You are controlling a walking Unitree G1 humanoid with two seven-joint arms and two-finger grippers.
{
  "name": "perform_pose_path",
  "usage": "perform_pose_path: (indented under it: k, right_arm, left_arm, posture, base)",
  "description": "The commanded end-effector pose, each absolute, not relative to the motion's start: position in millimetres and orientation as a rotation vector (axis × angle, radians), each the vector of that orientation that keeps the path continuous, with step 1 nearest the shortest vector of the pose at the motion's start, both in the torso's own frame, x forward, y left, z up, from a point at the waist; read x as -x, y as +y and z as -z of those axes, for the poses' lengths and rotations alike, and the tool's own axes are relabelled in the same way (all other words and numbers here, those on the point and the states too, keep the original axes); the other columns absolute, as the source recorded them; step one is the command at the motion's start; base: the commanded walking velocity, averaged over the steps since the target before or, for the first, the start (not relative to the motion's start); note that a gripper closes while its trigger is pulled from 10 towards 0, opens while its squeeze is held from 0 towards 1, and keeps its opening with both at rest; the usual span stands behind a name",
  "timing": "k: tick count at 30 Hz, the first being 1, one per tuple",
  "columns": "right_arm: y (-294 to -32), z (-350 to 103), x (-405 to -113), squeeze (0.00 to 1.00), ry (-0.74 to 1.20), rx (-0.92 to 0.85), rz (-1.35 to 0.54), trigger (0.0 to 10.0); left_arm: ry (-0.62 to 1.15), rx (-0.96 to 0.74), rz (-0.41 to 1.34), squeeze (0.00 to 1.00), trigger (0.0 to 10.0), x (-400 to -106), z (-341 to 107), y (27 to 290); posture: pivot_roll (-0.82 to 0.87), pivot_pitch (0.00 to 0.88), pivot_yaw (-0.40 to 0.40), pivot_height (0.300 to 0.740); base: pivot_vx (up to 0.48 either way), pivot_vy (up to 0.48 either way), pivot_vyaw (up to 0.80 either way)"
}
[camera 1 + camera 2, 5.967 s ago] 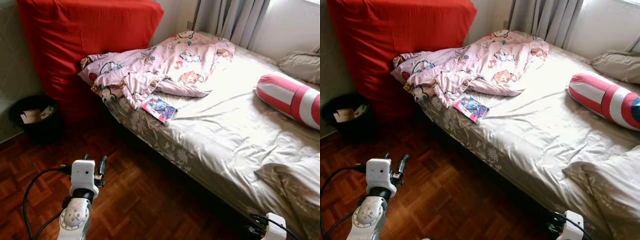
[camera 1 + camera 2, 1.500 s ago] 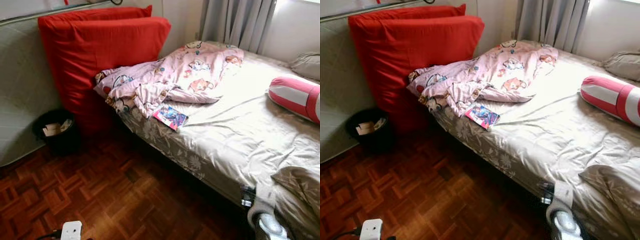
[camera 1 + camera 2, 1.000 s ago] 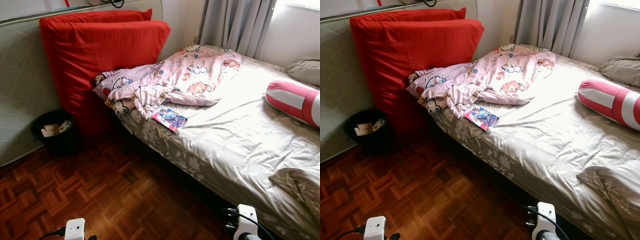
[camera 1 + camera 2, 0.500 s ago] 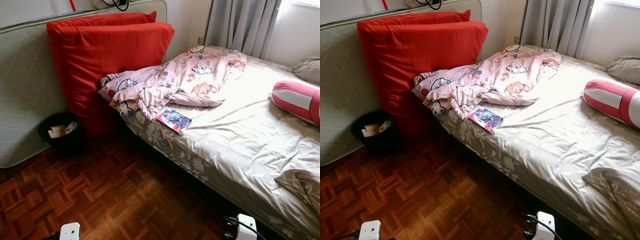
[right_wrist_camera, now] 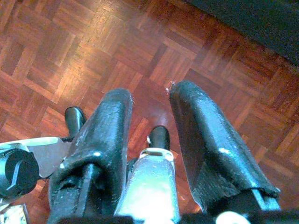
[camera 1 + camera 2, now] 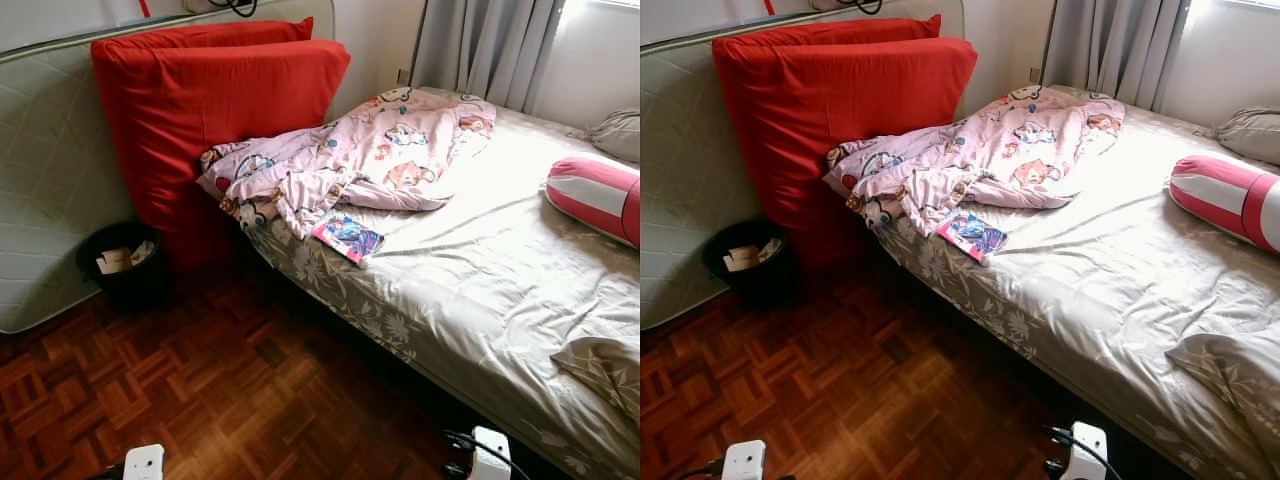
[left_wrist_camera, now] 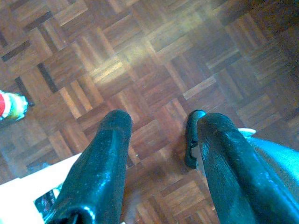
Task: Clean up the room
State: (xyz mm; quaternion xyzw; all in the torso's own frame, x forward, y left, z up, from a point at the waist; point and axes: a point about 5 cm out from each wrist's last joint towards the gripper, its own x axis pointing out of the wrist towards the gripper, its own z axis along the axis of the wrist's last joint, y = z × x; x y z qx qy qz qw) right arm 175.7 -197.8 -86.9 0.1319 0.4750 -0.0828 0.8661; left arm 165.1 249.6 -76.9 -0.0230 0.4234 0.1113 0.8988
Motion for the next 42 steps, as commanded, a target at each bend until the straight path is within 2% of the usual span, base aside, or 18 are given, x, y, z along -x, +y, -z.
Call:
perform_pose_path:
  k: [1, 11, 16, 28, 42]
  right_arm:
    - [-201.7, 86.2, -176.0, 0.0, 0.99, -0.277, 0.198, 10.0]
    - [-227.1, 80.7, -176.9, 0.0, 0.938, -0.26, 0.319, 10.0]
    - [-229.6, 86.1, -162.8, 0.0, 0.96, -0.257, 0.319, 10.0]
    - [-227.5, 87.3, -160.5, 0.0, 0.954, -0.288, 0.305, 10.0]
    - [-247.8, 86.8, -147.4, 0.0, 0.956, -0.319, 0.334, 10.0]
  left_arm:
    - [0.892, 0.038, -0.229, 0.0, 10.0, -165.2, 77.6, 248.9]
    - [0.887, 0.016, -0.174, 0.0, 10.0, -172.0, 77.3, 238.6]
    - [0.888, 0.018, -0.167, 0.0, 10.0, -169.6, 78.7, 236.5]
    - [0.907, 0.014, -0.152, 0.0, 10.0, -155.9, 82.0, 243.3]
    - [0.942, 0.019, -0.161, 0.0, 10.0, -141.0, 88.5, 240.5]
  posture:
    - [0.08, 0.0, 0.007, 0.74]
    - [0.05, 0.0, -0.011, 0.74]
    - [0.05, 0.0, -0.024, 0.74]
    - [0.04, 0.0, -0.022, 0.74]
    - [0.05, 0.0, -0.013, 0.74]
  base:
    - [0.0, 0.0, 0.0]
    - [0.0, 0.0, 0.0]
    - [0.0, 0.0, 0.0]
    - [0.0, 0.0, 0.0]
    - [0.0, 0.0, 0.0]
